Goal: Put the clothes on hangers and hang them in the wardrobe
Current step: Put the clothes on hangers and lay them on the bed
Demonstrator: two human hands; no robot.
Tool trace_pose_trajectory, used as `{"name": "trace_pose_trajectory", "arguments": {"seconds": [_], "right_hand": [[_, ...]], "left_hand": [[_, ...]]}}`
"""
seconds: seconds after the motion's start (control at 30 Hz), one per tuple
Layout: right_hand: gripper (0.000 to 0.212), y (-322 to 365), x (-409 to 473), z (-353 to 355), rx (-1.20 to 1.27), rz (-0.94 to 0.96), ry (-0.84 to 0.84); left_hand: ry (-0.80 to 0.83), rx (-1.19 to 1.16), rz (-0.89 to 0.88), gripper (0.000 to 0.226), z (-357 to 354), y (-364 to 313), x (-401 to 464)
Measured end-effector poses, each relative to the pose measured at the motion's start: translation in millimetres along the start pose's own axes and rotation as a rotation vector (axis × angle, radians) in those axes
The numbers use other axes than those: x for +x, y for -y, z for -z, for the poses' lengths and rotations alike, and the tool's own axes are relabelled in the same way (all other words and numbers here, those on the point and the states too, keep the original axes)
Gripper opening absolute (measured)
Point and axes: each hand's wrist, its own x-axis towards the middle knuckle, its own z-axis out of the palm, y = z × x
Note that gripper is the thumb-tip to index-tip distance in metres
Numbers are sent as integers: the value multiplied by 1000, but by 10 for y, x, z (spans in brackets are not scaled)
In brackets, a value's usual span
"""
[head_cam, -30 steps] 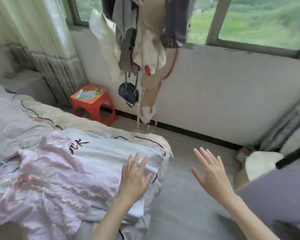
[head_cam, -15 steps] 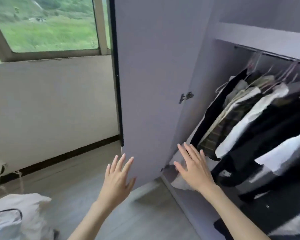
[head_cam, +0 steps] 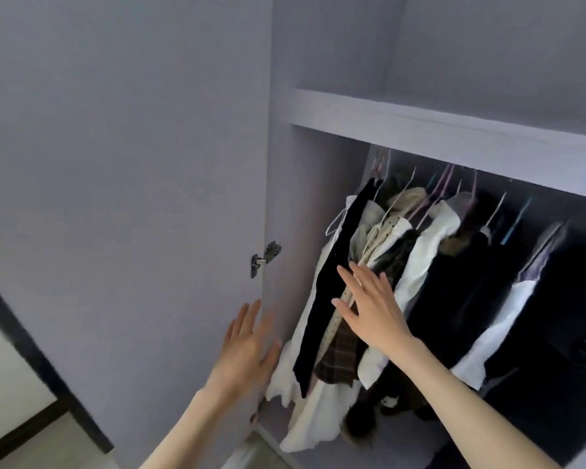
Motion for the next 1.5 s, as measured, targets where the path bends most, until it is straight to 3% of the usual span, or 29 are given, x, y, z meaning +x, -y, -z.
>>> {"name": "trace_pose_trajectory", "arguments": {"seconds": [0.1,0.2,0.27,0.4,0.47,0.7,0.8,0.97,1.03,1.13,1.3,1.5], "right_hand": [[61,-115,575,114,-25,-23,-49],[63,-259,997,148,-79,6,-69],[67,-387,1227,133,-133,44,-52],[53,-624,1515,99,-225,94,-57],[47,-747,1538,70,-203,102,-75],[32,-1141,1310,-6,-184,153,-217],[30,-1209,1282,6,-180,170,-231],[30,-1216,1252,24,-153,166,-252],[30,-1229,1250,27,-164,170,-252],[30,-1232,1253,16,-184,166,-241],[31,-1222,1258,14,-205,161,-244],[36,-1252,1249,10,-224,177,-260]], "left_hand": [[-37,-36,-84,78,116,7,716],[-72,-129,-164,72,135,-146,1246],[-76,-219,-178,66,102,-267,1468],[-80,-325,-188,35,-23,-352,1843],[-61,-380,-134,35,-100,-359,2052],[189,-644,97,33,-167,-711,2766],[265,-800,143,20,-208,-882,2924],[372,-879,160,27,-276,-989,2912],[342,-799,164,19,-219,-977,2926],[239,-686,209,24,-95,-947,3044],[192,-707,297,24,-49,-953,3240],[-263,-780,244,36,50,-937,3204]]}}
